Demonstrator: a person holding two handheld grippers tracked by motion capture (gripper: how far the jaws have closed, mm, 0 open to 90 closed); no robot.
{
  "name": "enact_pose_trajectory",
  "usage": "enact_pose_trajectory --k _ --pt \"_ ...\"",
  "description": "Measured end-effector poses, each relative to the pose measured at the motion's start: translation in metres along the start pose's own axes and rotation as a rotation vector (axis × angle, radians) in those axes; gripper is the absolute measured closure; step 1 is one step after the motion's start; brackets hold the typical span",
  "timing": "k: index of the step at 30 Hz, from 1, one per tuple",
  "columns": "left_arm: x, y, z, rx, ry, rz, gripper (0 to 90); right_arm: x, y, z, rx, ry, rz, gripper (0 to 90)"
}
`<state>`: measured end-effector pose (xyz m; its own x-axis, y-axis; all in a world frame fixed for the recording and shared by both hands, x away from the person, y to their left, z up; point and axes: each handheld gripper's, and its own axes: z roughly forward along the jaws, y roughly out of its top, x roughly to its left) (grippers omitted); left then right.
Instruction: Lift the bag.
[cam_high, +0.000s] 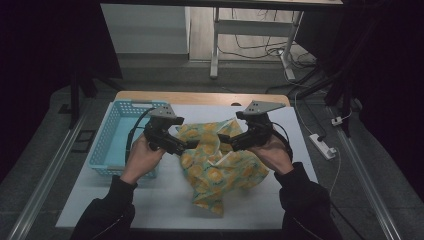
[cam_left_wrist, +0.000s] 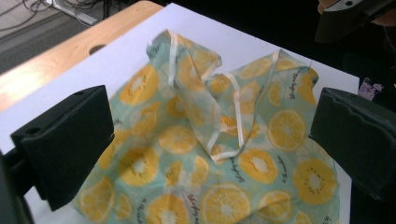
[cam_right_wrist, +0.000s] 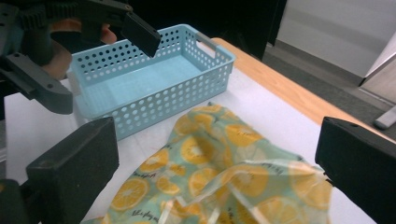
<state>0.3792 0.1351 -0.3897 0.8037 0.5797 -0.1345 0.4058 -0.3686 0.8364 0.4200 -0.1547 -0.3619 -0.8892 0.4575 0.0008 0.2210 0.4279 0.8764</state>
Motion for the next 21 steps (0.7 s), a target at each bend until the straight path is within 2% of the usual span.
enact_pose_trajectory --k 3,8,14,17,19,21 --pt "-0.001 -0.009 0.003 0.006 0.001 -0.008 0.0 0.001 -0.009 0.004 0.007 0.003 0.010 0.0" --pt "-0.001 -0.022 0.008 0.012 -0.023 -0.021 0.0 0.003 -0.023 0.010 0.028 0.008 0.017 0.0" --pt "-0.001 -0.040 0.010 -0.014 -0.037 -0.059 0.0 0.006 -0.028 0.012 0.036 0.006 -0.001 0.0" --pt "-0.002 -0.048 0.008 -0.011 -0.017 -0.066 0.0 0.008 -0.032 0.012 0.038 -0.006 -0.014 0.0" --pt "-0.002 -0.054 0.006 -0.013 -0.023 -0.081 0.0 0.009 -0.035 0.012 0.042 -0.007 -0.007 0.0" --pt "-0.003 -0.060 0.004 -0.015 -0.008 -0.086 0.0 0.009 -0.038 0.012 0.048 -0.008 -0.008 0.0"
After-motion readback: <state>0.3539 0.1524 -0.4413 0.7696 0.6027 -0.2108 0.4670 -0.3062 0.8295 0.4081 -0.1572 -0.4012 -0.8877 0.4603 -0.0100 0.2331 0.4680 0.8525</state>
